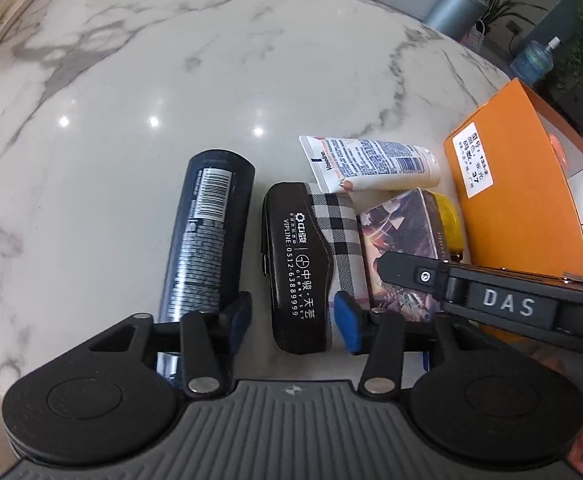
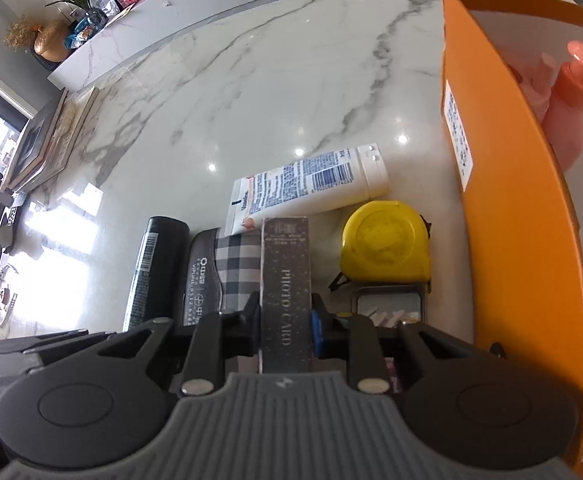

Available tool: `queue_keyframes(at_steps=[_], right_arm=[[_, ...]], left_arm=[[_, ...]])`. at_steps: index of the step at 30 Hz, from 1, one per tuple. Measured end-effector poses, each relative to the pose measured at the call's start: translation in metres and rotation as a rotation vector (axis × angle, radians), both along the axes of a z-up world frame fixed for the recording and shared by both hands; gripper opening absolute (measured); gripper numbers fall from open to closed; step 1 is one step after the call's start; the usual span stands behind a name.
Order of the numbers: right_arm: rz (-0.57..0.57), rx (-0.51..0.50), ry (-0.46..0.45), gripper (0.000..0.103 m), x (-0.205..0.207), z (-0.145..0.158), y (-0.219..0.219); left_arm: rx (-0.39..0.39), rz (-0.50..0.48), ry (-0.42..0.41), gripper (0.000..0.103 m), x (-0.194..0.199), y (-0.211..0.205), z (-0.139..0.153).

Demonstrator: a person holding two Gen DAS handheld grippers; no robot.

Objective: Organize rigid objects
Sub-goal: 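Grasp the dark photo card box with the right tool while the left tool grasps the black plaid case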

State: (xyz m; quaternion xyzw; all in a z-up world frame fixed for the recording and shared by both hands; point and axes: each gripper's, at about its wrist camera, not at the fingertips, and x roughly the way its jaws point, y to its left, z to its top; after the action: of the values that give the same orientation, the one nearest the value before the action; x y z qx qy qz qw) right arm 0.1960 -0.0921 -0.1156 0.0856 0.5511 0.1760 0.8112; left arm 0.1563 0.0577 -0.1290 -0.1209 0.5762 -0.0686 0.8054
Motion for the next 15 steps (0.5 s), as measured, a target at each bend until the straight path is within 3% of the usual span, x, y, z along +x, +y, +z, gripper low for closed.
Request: queue_keyframes(at_steps=[4, 9, 13, 15], right_arm=[[-0.04, 0.038, 0.027, 0.024, 0.004, -0.001, -0.011], [-0.054, 0.015, 0.016, 0.024, 0.007, 0.005, -0.012], [-0.039, -0.006, -0.002, 0.024, 0.01, 0.007, -0.011], [-0.041, 0.001, -0.001, 0.024, 0.012, 0.005, -0.012]], left_arm=[[-0.013, -0.012, 0.003, 0.069, 0.008, 0.0, -0.006], [-0.02, -0.03, -0.015, 0.079, 0.013, -0.001, -0.008], [-0.024, -0.072, -0.045, 0.074, 0.018, -0.003, -0.008], [-0.034, -0.086, -0.054, 0.062, 0.021, -0.005, -0.008]])
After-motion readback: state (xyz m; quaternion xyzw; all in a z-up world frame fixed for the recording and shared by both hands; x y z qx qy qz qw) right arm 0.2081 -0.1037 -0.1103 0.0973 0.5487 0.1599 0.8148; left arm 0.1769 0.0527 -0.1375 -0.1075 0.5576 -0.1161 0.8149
